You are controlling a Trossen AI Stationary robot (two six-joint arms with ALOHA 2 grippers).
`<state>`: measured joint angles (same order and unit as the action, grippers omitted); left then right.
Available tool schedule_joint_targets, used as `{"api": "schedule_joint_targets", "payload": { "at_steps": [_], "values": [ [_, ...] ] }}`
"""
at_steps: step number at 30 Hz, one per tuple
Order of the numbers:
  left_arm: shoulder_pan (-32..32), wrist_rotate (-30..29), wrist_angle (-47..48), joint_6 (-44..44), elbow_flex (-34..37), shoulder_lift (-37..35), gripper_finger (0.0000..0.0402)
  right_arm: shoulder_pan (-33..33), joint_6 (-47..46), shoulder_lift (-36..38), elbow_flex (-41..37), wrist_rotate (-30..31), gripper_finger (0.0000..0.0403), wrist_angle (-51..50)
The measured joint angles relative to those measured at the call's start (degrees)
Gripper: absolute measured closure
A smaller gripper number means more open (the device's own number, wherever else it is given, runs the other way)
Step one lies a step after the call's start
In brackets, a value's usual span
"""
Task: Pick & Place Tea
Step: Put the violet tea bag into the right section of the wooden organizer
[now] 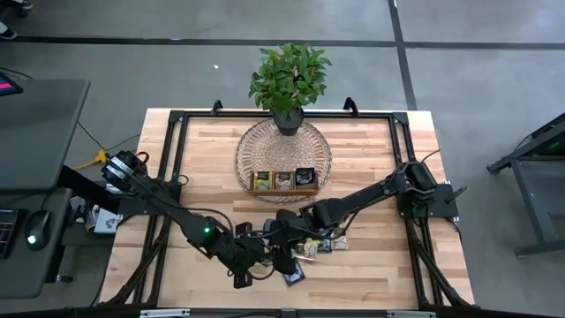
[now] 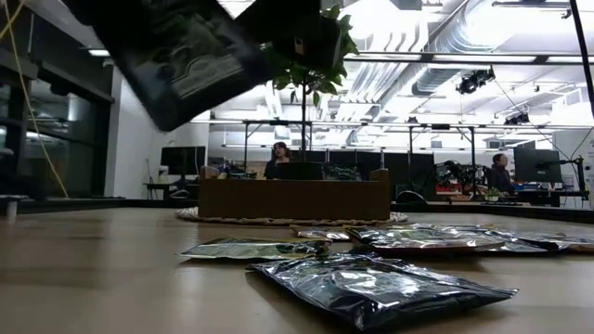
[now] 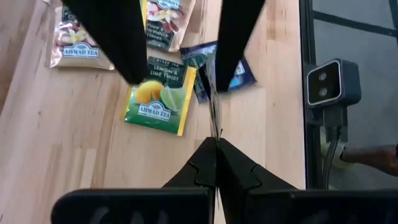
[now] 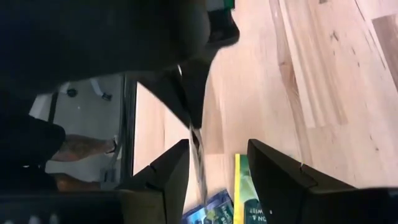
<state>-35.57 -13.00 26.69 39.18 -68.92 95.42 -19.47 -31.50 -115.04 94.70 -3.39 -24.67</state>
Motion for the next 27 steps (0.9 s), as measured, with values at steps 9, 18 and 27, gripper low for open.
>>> {"api": "schedule_joint_targets", "payload": {
  "at_steps": [9, 18, 27],
  "values": [
    [0.00, -1.15, -0.07, 0.11, -0.40, 0.00, 0.0401, -0.04, -0.90, 0.02, 0.02, -0.88, 0.0262, 1.84],
    [0.00, -2.68, -0.54, 1.57, -0.40, 0.00, 0.0401, -0.06, -0.97, 0.02, 0.04, -3.23, 0.0341, 1.82],
    [-0.02, -2.63, -1.23, 1.57, -0.40, -0.02, 0.0401, -0.22, 0.76, 0.04, 0.09, -4.07, 0.0400, 1.78]
  ]
}}
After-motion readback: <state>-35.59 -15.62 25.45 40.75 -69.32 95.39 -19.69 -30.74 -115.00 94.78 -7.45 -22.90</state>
